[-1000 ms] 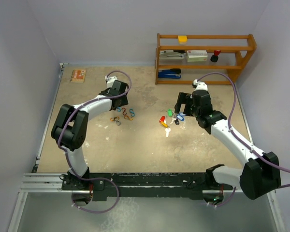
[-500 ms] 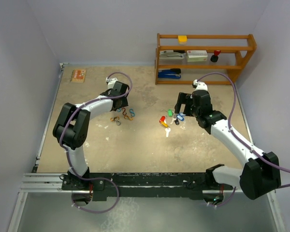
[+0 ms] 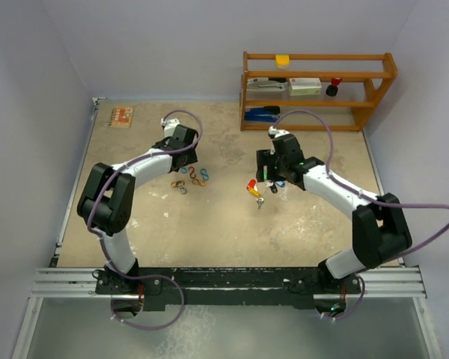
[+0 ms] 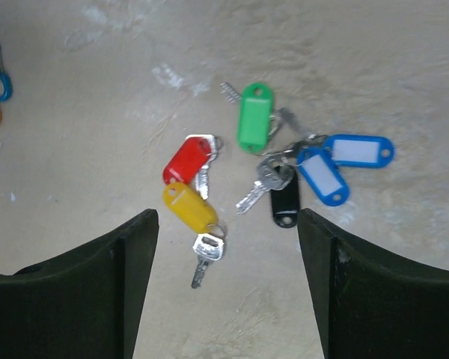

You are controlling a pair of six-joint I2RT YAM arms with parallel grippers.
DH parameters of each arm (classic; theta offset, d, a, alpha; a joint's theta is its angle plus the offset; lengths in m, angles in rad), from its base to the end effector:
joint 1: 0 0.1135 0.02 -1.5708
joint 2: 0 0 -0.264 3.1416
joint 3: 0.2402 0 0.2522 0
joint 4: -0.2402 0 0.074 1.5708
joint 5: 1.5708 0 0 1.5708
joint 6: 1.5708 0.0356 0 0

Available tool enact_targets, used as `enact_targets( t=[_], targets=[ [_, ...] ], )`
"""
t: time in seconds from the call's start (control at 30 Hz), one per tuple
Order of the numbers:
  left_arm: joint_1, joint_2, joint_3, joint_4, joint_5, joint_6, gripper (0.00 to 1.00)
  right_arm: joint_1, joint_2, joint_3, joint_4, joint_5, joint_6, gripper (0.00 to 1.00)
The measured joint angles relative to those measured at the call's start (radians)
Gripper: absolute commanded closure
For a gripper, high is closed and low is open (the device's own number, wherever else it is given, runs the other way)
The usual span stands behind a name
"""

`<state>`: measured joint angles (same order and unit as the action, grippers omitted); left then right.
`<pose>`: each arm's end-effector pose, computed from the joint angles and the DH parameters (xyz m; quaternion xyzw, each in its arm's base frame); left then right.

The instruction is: Put the keys on the keyring

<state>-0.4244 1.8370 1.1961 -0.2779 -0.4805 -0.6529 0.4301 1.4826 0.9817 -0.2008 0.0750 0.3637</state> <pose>0.3583 -0.1438 0.1859 -0.1806 0.9054 0.0339 0.3826 0.2957 0.1327 0.2408 -0.0143 0.9064 0.1313 0.4011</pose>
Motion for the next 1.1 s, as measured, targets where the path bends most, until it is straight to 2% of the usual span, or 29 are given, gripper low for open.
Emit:
enact_targets(
  t=[0.23,0.33,0.5,1.1],
  targets=[
    [0.0,-0.084,-0.004,0.0,-0.026,-0.001,0.29,0.154,0.1,0.064,-0.046,0.003,-0.084,0.34],
    [0.0,-0.105,-0.004,0.0,-0.037,-0.001,0.29,0.208,0.15,0.105,-0.06,0.036,-0.113,0.43],
    [0.002,-0.116,-0.007,0.0,-0.053,0.0,0.29,0.268,0.247,0.169,-0.108,0.127,-0.14,0.53],
    [0.051,-0.146,-0.045,-0.001,-0.05,0.001,0.29,0.312,0.391,0.232,-0.19,0.32,-0.165,0.6]
  ],
)
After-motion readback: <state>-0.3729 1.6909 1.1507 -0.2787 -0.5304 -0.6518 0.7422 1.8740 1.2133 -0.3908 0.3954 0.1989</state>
